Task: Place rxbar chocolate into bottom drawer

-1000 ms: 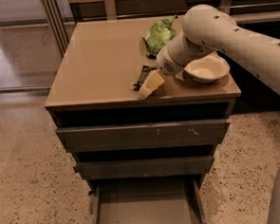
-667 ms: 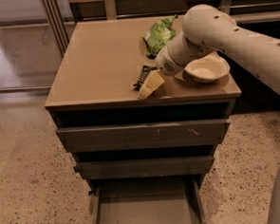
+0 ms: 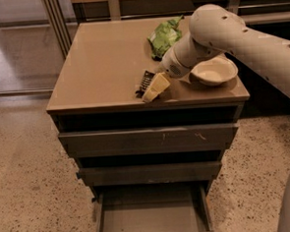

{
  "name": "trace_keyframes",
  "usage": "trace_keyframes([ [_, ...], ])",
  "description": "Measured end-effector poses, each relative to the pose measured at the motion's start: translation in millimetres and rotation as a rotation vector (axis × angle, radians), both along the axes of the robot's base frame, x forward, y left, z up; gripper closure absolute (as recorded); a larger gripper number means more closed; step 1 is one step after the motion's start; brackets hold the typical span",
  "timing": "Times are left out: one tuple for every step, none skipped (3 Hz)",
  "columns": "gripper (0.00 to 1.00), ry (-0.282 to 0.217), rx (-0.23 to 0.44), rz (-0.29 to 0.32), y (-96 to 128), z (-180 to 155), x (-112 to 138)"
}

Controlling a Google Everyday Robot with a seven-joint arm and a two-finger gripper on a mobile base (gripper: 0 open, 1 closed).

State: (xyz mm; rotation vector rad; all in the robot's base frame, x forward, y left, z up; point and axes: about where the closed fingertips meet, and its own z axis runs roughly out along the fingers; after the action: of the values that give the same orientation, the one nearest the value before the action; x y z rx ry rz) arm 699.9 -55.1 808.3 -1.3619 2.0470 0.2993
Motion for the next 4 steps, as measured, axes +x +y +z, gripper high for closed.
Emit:
trace_keyframes([
  [0.88, 0.000, 0.000, 0.000, 0.0, 0.0, 0.0],
  [1.00, 0.000, 0.000, 0.000, 0.1, 0.3, 0.0],
  [1.00, 0.000, 0.000, 0.000, 0.1, 7.6, 0.0],
  [1.00, -0.002, 0.005, 0.005, 0.6, 10.9, -0.4],
])
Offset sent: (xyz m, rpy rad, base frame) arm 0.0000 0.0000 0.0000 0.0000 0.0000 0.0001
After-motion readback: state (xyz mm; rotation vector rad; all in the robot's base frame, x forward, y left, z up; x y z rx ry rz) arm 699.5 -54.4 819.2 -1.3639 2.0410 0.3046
